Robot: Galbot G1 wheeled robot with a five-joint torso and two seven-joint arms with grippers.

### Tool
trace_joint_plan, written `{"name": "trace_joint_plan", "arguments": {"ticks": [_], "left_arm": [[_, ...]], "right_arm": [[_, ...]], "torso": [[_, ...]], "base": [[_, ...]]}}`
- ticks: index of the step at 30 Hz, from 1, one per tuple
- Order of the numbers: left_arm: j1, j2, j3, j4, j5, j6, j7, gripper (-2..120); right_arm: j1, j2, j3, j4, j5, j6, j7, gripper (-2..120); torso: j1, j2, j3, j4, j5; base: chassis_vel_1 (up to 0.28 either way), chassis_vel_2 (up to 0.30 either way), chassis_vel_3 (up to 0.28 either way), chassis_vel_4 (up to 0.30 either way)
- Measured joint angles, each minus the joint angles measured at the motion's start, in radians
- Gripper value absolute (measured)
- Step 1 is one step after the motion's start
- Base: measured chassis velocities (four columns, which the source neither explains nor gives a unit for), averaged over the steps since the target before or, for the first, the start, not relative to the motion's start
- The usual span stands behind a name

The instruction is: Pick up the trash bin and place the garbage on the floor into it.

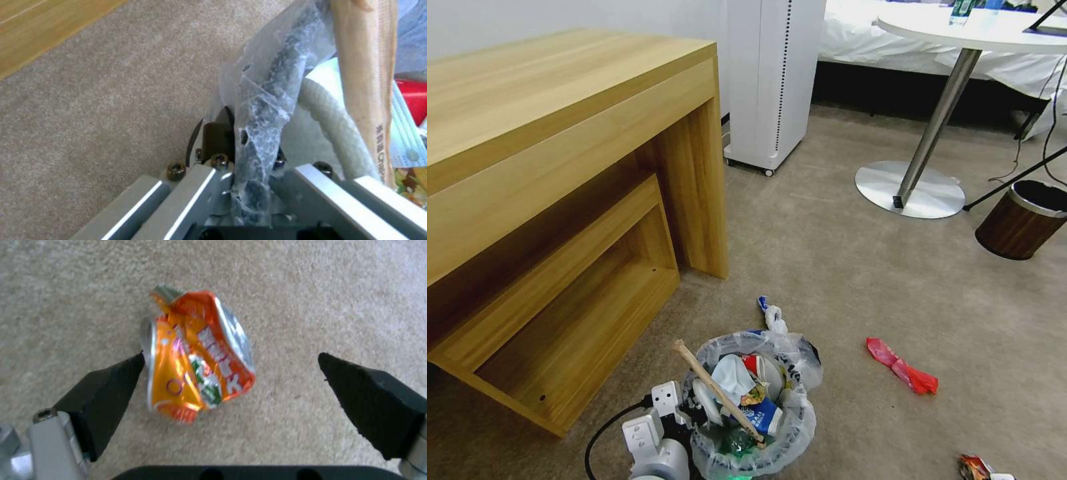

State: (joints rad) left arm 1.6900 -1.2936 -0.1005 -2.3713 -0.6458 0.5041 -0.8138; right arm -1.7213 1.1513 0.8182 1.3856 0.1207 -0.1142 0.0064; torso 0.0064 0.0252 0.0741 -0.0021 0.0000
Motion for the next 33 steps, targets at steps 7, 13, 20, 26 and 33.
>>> {"name": "trace_joint_plan", "arguments": {"ticks": [7, 13, 20, 26, 33], "left_arm": [[0.003, 0.010, -0.003, -0.002, 0.004, -0.003, 0.003, 0], [0.006, 0.005, 0.006, 0.003, 0.015, -0.004, 0.007, 0], [0.002, 0.012, 0.006, 0.004, 0.013, -0.004, 0.007, 0], [0.006, 0.009, 0.011, 0.007, 0.016, -0.006, 0.007, 0], [0.011, 0.004, 0.020, 0.014, 0.033, -0.006, 0.012, 0]], "right_arm": [[0.019, 0.004, -0.016, -0.022, -0.005, 0.009, 0.008, 100], [0.040, 0.001, -0.035, -0.040, -0.006, 0.014, 0.016, 100], [0.067, -0.006, -0.045, -0.085, -0.017, 0.022, 0.016, 100], [0.082, -0.022, -0.054, -0.116, -0.020, 0.028, 0.015, 100], [0.094, -0.045, -0.069, -0.125, -0.020, 0.034, 0.025, 98]], "torso": [[0.000, 0.000, 0.000, -0.0001, 0.0002], [0.000, 0.000, 0.000, 0.0000, 0.0000], [0.000, 0.000, 0.000, -0.0001, 0.0002], [0.000, 0.000, 0.000, -0.0001, 0.0001], [0.000, 0.000, 0.000, -0.0001, 0.0000]], "base": [[0.000, 0.000, 0.000, 0.000], [0.000, 0.000, 0.000, 0.000], [0.000, 0.000, 0.000, 0.000], [0.000, 0.000, 0.000, 0.000], [0.000, 0.000, 0.000, 0.000]]}}
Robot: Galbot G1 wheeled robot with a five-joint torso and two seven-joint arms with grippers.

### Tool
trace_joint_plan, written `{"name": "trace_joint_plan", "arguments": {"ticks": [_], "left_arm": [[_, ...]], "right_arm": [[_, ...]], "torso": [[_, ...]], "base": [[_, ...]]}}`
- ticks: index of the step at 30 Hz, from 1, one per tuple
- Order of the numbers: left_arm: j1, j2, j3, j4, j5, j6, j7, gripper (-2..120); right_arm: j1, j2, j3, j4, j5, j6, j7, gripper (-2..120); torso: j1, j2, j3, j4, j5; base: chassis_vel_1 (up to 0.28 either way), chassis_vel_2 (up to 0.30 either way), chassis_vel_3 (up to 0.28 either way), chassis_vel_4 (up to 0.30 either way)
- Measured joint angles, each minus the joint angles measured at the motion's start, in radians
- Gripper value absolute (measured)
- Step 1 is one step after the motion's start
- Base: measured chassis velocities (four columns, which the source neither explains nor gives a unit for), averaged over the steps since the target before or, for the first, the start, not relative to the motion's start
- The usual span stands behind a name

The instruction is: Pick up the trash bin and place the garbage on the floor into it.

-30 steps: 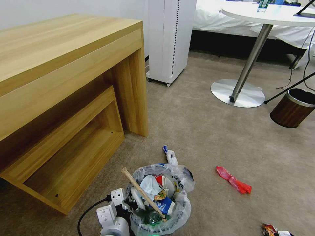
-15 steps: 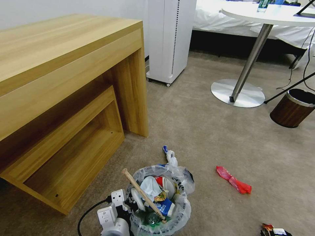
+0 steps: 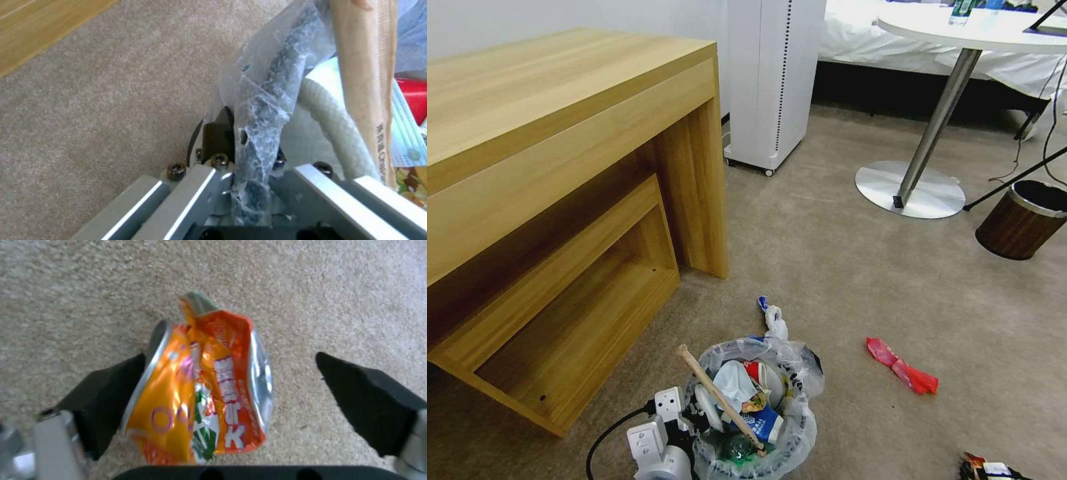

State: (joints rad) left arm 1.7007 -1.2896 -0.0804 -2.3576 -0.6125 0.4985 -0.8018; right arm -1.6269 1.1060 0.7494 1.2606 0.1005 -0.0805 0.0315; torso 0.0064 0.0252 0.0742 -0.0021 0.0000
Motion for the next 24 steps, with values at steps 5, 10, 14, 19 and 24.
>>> {"name": "trace_joint_plan", "arguments": {"ticks": [5, 10, 14, 19, 24], "left_arm": [[0.000, 0.001, 0.005, 0.004, 0.005, 0.000, 0.002, 0], [-0.002, 0.003, 0.010, 0.009, 0.009, -0.003, 0.003, 0], [-0.001, 0.002, 0.012, 0.012, 0.016, -0.007, 0.005, 0], [0.002, 0.000, 0.013, 0.017, 0.026, -0.012, 0.009, 0], [0.002, -0.006, 0.016, 0.021, 0.036, -0.013, 0.013, 0]], "right_arm": [[0.011, -0.008, -0.008, -0.013, 0.003, 0.008, 0.002, 82], [0.015, -0.031, -0.019, -0.014, 0.017, 0.018, -0.008, 65], [0.024, -0.052, -0.029, -0.013, 0.035, 0.023, -0.011, 50], [0.034, -0.076, -0.044, -0.014, 0.051, 0.029, -0.010, 28], [0.041, -0.086, -0.056, -0.013, 0.063, 0.029, -0.001, 15]], "torso": [[0.000, 0.000, 0.000, -0.0001, 0.0001], [0.000, 0.000, 0.000, -0.0001, 0.0001], [0.000, 0.000, 0.000, 0.0000, 0.0000], [0.000, 0.000, 0.000, 0.0000, 0.0000], [0.000, 0.000, 0.000, 0.0000, 0.0001]], "base": [[0.000, 0.000, 0.000, 0.000], [0.000, 0.000, 0.000, 0.000], [0.000, 0.000, 0.000, 0.000], [0.000, 0.000, 0.000, 0.000], [0.000, 0.000, 0.000, 0.000]]}}
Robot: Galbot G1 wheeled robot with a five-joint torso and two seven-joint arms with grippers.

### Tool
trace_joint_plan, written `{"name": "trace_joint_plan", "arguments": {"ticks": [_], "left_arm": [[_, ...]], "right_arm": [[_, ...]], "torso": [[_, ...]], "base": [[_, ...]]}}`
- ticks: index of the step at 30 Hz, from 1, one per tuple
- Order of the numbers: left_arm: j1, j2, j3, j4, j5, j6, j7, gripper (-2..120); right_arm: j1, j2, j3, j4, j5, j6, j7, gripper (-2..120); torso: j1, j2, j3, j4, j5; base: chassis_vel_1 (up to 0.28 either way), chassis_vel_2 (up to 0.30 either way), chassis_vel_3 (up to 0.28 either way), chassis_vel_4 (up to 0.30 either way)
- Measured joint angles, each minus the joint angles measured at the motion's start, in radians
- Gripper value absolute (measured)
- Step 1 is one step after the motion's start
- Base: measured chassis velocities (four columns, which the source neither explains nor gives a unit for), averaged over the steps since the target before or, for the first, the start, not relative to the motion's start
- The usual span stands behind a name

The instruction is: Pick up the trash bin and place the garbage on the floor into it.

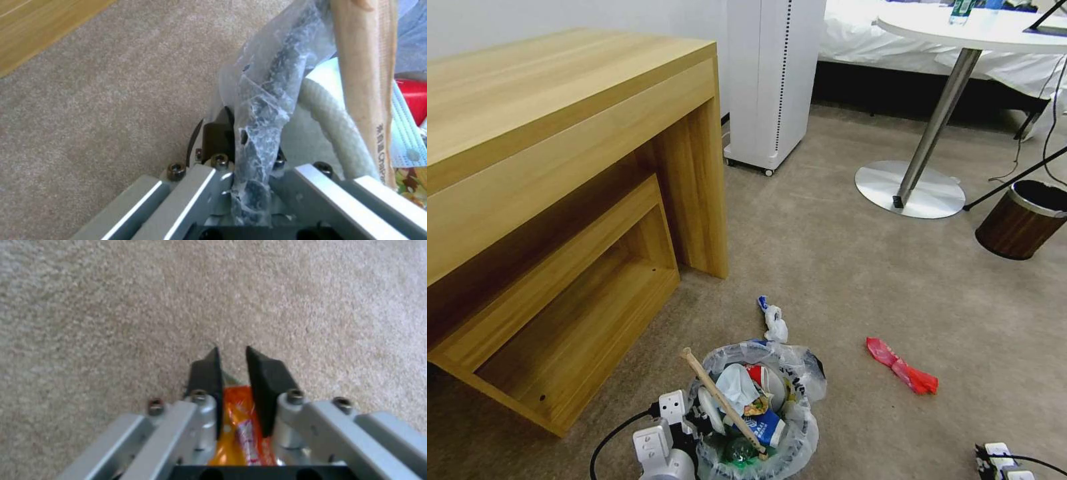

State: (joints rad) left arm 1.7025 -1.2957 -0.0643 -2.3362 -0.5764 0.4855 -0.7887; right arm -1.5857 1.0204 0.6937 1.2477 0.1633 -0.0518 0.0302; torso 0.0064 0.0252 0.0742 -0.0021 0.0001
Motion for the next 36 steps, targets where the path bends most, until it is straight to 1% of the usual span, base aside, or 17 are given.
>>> {"name": "trace_joint_plan", "arguments": {"ticks": [3, 9, 11, 15, 17, 18, 19, 21, 23, 24, 25, 26, 27, 30, 31, 34, 36], "left_arm": [[0.002, -0.002, 0.001, 0.003, 0.009, 0.000, 0.004, 0], [0.005, -0.002, 0.000, 0.004, 0.011, 0.000, 0.006, 0], [0.007, -0.002, -0.002, 0.004, 0.012, 0.001, 0.006, 0], [0.012, -0.002, -0.004, 0.005, 0.017, 0.002, 0.006, 0], [0.017, -0.005, -0.005, 0.005, 0.023, 0.004, 0.007, 0], [0.021, -0.008, -0.005, 0.005, 0.028, 0.004, 0.008, 0], [0.021, -0.008, -0.005, 0.005, 0.028, 0.004, 0.008, 0], [0.032, -0.019, -0.004, 0.006, 0.041, 0.006, 0.011, 0], [0.039, -0.026, -0.003, 0.006, 0.048, 0.007, 0.014, 0], [0.039, -0.026, -0.003, 0.006, 0.048, 0.007, 0.014, 0], [0.040, -0.027, -0.008, 0.007, 0.047, 0.007, 0.015, 0], [0.042, -0.026, -0.010, 0.008, 0.048, 0.007, 0.015, 0], [0.042, -0.026, -0.010, 0.008, 0.048, 0.007, 0.015, 0], [0.053, -0.032, -0.010, 0.012, 0.054, 0.006, 0.015, 0], [0.053, -0.032, -0.010, 0.012, 0.054, 0.006, 0.015, 0], [0.058, -0.032, -0.011, 0.013, 0.056, 0.004, 0.016, 0], [0.058, -0.033, -0.011, 0.013, 0.056, 0.003, 0.016, 0]], "right_arm": [[0.003, -0.007, -0.012, 0.008, 0.013, -0.003, 0.003, 0], [-0.004, -0.013, -0.022, 0.040, 0.049, -0.020, 0.000, 0], [-0.012, -0.016, -0.022, 0.063, 0.065, -0.038, -0.013, 10], [-0.026, -0.018, -0.019, 0.094, 0.077, -0.068, -0.033, 16], [-0.043, -0.021, -0.013, 0.123, 0.084, -0.091, -0.054, 28], [-0.053, -0.023, -0.009, 0.134, 0.084, -0.099, -0.062, 31], [-0.053, -0.023, -0.009, 0.134, 0.084, -0.099, -0.062, 31], [-0.079, -0.027, -0.002, 0.159, 0.072, -0.127, -0.069, 45], [-0.108, -0.031, 0.011, 0.174, 0.046, -0.156, -0.078, 52], [-0.108, -0.031, 0.011, 0.174, 0.046, -0.156, -0.078, 52], [-0.133, -0.030, 0.025, 0.188, 0.014, -0.190, -0.085, 61], [-0.141, -0.028, 0.037, 0.191, 0.000, -0.208, -0.086, 66], [-0.141, -0.028, 0.037, 0.191, 0.000, -0.208, -0.086, 66], [-0.161, -0.031, 0.061, 0.182, -0.027, -0.197, -0.088, 81], [-0.161, -0.031, 0.061, 0.182, -0.027, -0.197, -0.088, 81], [-0.182, -0.035, 0.065, 0.194, -0.052, -0.173, -0.093, 95], [-0.181, -0.032, 0.064, 0.193, -0.062, -0.163, -0.094, 97]], "torso": [[0.000, 0.000, 0.000, 0.0000, 0.0000], [0.000, 0.000, 0.000, 0.0000, 0.0000], [0.000, 0.000, 0.000, -0.0001, 0.0000], [0.000, 0.000, 0.000, 0.0000, 0.0000], [0.000, 0.000, 0.000, 0.0000, 0.0001], [0.000, 0.000, 0.000, 0.0000, -0.0002], [0.000, 0.000, 0.000, 0.0000, -0.0002], [0.000, 0.000, 0.000, 0.0000, 0.0000], [0.000, 0.000, 0.000, -0.0001, -0.0001], [0.000, 0.000, 0.000, -0.0001, -0.0001], [0.000, 0.000, 0.000, -0.0001, 0.0000], [0.000, 0.000, 0.000, -0.0001, -0.0001], [0.000, 0.000, 0.000, -0.0001, -0.0001], [0.000, 0.000, 0.000, -0.0001, -0.0001], [0.000, 0.000, 0.000, -0.0001, -0.0001], [0.000, 0.000, 0.000, -0.0001, -0.0001], [0.000, 0.000, 0.000, 0.0000, -0.0001]], "base": [[0.000, 0.000, 0.000, 0.000], [0.000, 0.000, 0.000, 0.000], [0.000, 0.000, 0.000, 0.000], [0.000, 0.000, 0.000, 0.000], [0.000, 0.000, 0.000, 0.000], [0.000, 0.000, 0.000, 0.000], [0.000, 0.000, 0.000, 0.000], [0.000, 0.000, 0.000, 0.000], [0.000, 0.000, 0.000, 0.000], [0.000, 0.000, 0.000, 0.000], [0.000, 0.000, 0.000, 0.000], [0.000, 0.000, 0.000, 0.000], [0.000, 0.000, 0.000, 0.000], [0.000, 0.000, 0.000, 0.000], [0.000, 0.000, 0.000, 0.000], [0.000, 0.000, 0.000, 0.000], [0.000, 0.000, 0.000, 0.000]]}}
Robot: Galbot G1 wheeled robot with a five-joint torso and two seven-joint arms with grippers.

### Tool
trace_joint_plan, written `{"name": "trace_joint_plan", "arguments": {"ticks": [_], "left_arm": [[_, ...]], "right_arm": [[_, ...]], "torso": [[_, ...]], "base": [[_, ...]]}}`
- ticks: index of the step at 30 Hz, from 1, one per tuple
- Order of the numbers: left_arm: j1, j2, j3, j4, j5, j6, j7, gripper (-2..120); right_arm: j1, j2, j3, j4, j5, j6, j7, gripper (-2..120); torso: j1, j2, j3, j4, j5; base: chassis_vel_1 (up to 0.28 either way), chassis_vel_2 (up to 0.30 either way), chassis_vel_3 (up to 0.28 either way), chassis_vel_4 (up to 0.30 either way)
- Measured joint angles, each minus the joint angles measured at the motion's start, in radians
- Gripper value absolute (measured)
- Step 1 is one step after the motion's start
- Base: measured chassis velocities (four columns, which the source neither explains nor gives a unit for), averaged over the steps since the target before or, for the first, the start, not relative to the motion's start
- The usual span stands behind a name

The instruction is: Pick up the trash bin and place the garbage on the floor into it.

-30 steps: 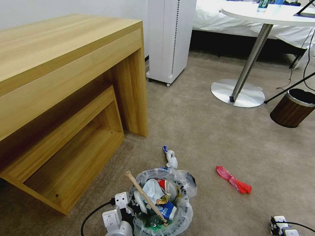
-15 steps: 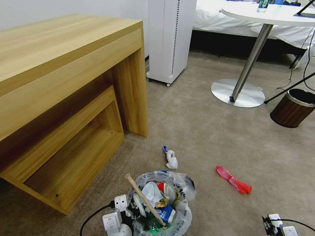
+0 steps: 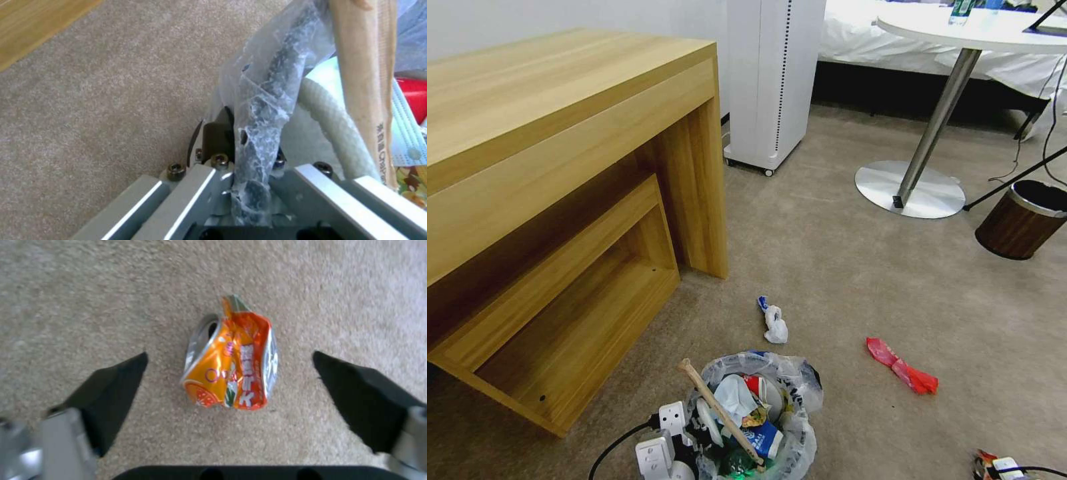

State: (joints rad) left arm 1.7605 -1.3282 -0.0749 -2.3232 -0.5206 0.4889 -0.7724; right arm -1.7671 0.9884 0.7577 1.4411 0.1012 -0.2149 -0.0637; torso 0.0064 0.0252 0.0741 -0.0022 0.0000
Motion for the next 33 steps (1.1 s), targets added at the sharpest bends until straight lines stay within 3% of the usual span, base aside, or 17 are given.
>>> {"name": "trace_joint_plan", "arguments": {"ticks": [23, 33], "left_arm": [[0.009, -0.002, 0.007, 0.014, 0.012, -0.007, 0.001, 0], [0.003, 0.014, 0.014, 0.014, 0.004, -0.013, -0.001, 0]], "right_arm": [[0.090, 0.030, -0.016, -0.176, -0.094, 0.102, 0.005, 100], [0.158, 0.045, -0.047, -0.264, -0.117, 0.143, 0.027, 100]], "torso": [[0.000, 0.000, 0.000, 0.0001, 0.0002], [0.000, 0.000, 0.000, -0.0012, -0.0031]], "base": [[0.000, 0.000, 0.000, 0.000], [0.000, 0.000, 0.000, 0.000]]}}
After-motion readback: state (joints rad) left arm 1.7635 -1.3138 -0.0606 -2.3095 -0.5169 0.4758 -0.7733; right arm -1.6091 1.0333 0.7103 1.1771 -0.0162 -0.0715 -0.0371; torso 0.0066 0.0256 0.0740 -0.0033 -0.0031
